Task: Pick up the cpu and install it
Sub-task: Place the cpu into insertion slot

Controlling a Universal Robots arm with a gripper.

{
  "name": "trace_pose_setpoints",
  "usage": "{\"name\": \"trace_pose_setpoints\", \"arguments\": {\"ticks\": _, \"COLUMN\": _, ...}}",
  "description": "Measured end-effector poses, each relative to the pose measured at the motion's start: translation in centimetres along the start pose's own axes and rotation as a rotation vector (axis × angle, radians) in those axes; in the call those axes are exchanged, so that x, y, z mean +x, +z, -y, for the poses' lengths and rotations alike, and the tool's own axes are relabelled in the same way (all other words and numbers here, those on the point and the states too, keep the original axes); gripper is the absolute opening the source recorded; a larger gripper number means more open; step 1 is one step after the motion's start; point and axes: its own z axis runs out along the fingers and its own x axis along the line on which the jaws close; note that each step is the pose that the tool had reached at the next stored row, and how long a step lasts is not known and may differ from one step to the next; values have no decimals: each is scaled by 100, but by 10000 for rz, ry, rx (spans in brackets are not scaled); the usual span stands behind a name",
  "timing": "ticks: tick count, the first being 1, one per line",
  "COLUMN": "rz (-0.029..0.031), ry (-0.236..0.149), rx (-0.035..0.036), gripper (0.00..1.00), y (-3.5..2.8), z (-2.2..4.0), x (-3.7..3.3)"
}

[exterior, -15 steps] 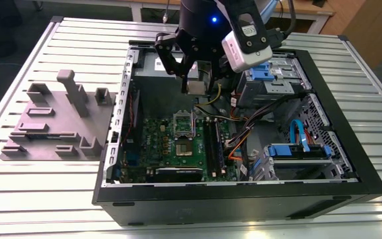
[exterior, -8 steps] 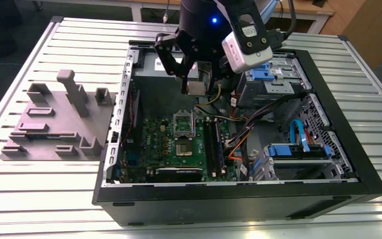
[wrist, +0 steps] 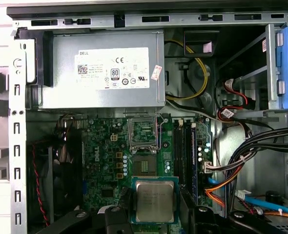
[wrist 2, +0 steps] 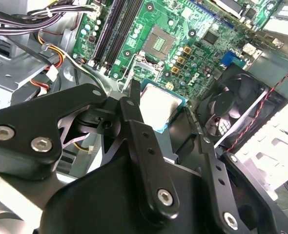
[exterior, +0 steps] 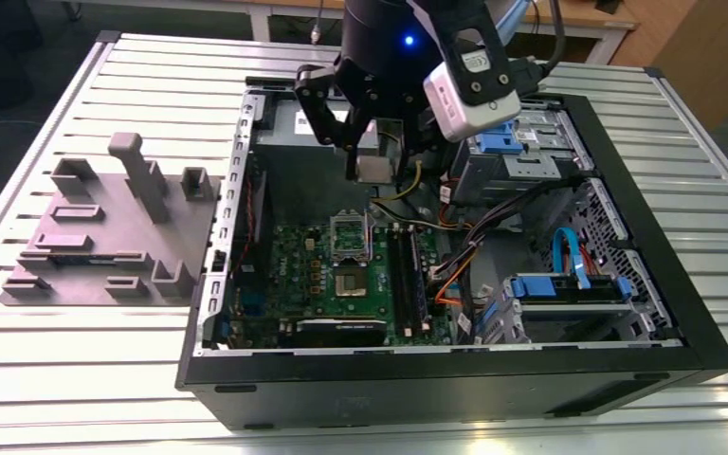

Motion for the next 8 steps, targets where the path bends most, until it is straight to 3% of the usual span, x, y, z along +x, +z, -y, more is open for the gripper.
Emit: {"name": "trace_pose_setpoints", "arguments": {"ticks": 8, "rz": 0, "ry": -1, "rx": 0, "gripper": 47, "y": 0, "z": 20, "x": -1}}
